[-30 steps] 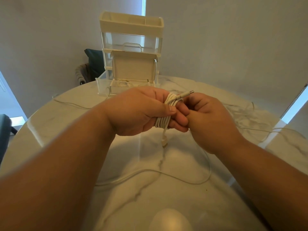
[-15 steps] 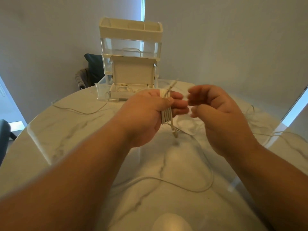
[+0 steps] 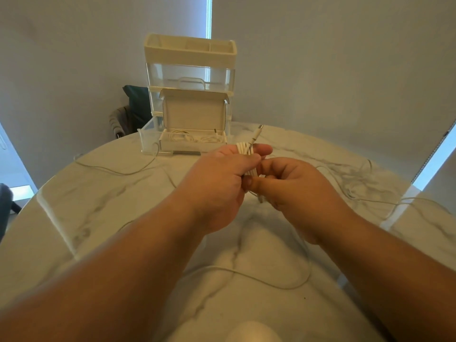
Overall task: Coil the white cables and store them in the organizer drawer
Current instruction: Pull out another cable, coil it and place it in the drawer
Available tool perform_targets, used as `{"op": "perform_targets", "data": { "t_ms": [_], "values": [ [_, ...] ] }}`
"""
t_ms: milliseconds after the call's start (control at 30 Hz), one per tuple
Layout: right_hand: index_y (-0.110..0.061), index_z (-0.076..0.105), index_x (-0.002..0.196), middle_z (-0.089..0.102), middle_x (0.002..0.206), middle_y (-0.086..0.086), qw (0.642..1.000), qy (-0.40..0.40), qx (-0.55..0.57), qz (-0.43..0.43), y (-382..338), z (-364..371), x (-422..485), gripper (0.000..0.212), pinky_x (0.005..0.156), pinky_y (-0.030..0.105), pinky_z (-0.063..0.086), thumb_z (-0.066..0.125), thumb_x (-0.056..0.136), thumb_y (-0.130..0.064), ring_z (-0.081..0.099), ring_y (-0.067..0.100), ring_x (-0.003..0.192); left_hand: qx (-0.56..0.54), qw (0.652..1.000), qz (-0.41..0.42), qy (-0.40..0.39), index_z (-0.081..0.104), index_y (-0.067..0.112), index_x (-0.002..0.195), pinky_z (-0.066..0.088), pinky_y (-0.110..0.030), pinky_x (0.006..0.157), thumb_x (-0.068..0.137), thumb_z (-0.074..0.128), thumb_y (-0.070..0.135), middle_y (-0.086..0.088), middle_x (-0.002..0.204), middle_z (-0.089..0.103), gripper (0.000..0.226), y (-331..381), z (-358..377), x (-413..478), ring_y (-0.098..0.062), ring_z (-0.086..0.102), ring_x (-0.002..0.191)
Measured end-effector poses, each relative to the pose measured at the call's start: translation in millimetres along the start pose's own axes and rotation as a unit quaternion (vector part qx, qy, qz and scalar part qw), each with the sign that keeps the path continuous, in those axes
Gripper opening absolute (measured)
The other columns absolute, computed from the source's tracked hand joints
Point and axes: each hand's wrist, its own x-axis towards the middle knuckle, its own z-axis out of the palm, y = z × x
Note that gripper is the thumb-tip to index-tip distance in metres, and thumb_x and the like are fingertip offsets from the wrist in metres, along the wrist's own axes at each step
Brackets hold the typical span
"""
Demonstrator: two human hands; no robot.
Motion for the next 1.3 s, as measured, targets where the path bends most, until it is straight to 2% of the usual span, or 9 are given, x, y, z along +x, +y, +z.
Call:
{"op": "perform_targets", "data": {
  "t_ms": [300, 400, 533, 700, 767, 900, 1000, 1133, 1300],
  "values": [
    [-0.02, 0.071, 0.083, 0.056, 0.062, 0.001, 0.995, 0.002, -0.096, -0.03, -5.1, 0.0, -2.1, 0.008, 0.05, 0.022, 0.037, 0.068, 0.088, -0.025, 0.047, 0.007, 0.051, 0.038, 0.999, -0.006, -0.027, 0.062, -0.006, 0.114, 0.058, -0.027, 0.065, 0.1, 0.044, 0.003, -0.017, 0.092, 0.067, 0.025, 4.5, -1.8, -2.1, -0.021, 0.068, 0.081],
    [-0.025, 0.073, 0.084, 0.069, 0.071, -0.004, 0.991, 0.023, -0.125, -0.05, -5.4, -1.5, -1.0, 0.009, 0.056, 0.016, 0.041, 0.067, 0.09, -0.024, 0.059, 0.004, 0.064, 0.098, 0.995, -0.006, -0.02, 0.066, -0.003, 0.109, 0.055, -0.029, 0.075, 0.099, 0.047, 0.004, -0.014, 0.088, 0.068, 0.023, 9.3, -5.3, -1.1, -0.022, 0.064, 0.082],
    [-0.032, 0.071, 0.08, 0.06, 0.056, -0.019, 0.986, 0.027, -0.157, -0.052, -3.2, 1.7, -1.6, 0.013, 0.051, 0.011, 0.038, 0.066, 0.09, -0.024, 0.054, -0.001, 0.055, 0.207, 0.978, -0.001, 0.017, 0.074, 0.011, 0.093, 0.058, -0.036, 0.085, 0.097, 0.056, 0.009, -0.01, 0.088, 0.075, 0.019, 13.6, -8.2, -2.0, -0.025, 0.069, 0.086],
    [-0.027, 0.073, 0.087, 0.067, 0.067, 0.004, 0.985, 0.024, -0.148, -0.083, -4.3, 10.0, -3.7, 0.009, 0.059, 0.033, 0.047, 0.066, 0.09, -0.031, 0.058, 0.017, 0.06, 0.298, 0.951, 0.037, 0.067, 0.076, 0.02, 0.083, 0.061, -0.038, 0.081, 0.094, 0.063, 0.019, -0.006, 0.085, 0.076, 0.017, 21.2, -7.7, -6.8, -0.027, 0.072, 0.088],
    [-0.023, 0.074, 0.085, 0.066, 0.067, 0.01, 0.99, 0.034, -0.107, -0.084, -6.0, 2.4, -4.8, 0.014, 0.058, 0.034, 0.048, 0.067, 0.089, -0.035, 0.058, 0.027, 0.06, 0.263, 0.962, 0.022, 0.064, 0.074, 0.012, 0.087, 0.061, -0.036, 0.079, 0.096, 0.06, 0.016, -0.012, 0.088, 0.075, 0.017, 22.2, -5.3, -6.2, -0.026, 0.073, 0.086],
    [-0.03, 0.07, 0.101, 0.068, 0.086, 0.002, 0.977, 0.155, -0.041, -0.141, -7.5, -27.6, -1.1, 0.011, 0.065, 0.022, 0.051, 0.063, 0.093, -0.026, 0.061, 0.01, 0.073, 0.167, 0.983, -0.068, -0.02, 0.065, -0.004, 0.097, 0.062, -0.035, 0.077, 0.097, 0.051, 0.005, -0.02, 0.09, 0.074, 0.017, 23.9, -9.5, -3.6, -0.03, 0.074, 0.086],
    [-0.043, 0.059, 0.123, 0.061, 0.123, -0.01, 0.983, 0.058, -0.077, -0.157, -2.4, -31.8, 3.8, 0.038, 0.09, 0.027, 0.053, 0.058, 0.091, -0.022, 0.061, 0.007, 0.109, 0.163, 0.964, -0.11, -0.179, 0.069, -0.002, 0.091, 0.06, -0.034, 0.075, 0.09, 0.057, 0.005, -0.022, 0.09, 0.073, 0.013, 25.2, -16.9, -7.1, -0.03, 0.074, 0.083],
    [-0.02, 0.068, 0.116, 0.071, 0.106, 0.005, 0.957, -0.164, 0.237, 0.003, -0.3, -21.3, 3.5, 0.03, 0.079, 0.035, 0.059, 0.053, 0.09, -0.019, 0.068, 0.019, 0.092, 0.12, 0.955, -0.119, -0.245, 0.072, 0.002, 0.087, 0.059, -0.035, 0.073, 0.085, 0.054, 0.009, -0.022, 0.089, 0.071, 0.019, 26.9, -27.2, -4.5, -0.029, 0.073, 0.079],
    [-0.02, 0.078, 0.097, 0.073, 0.094, 0.012, 0.961, -0.146, 0.237, -0.005, 1.7, -17.2, 6.0, 0.021, 0.074, 0.036, 0.06, 0.061, 0.087, -0.014, 0.069, 0.023, 0.085, 0.09, 0.955, -0.129, -0.251, 0.069, -0.001, 0.094, 0.058, -0.04, 0.082, 0.088, 0.053, 0.008, -0.022, 0.094, 0.07, 0.02, 29.2, -34.0, -2.7, -0.03, 0.072, 0.084]
  ]
}}
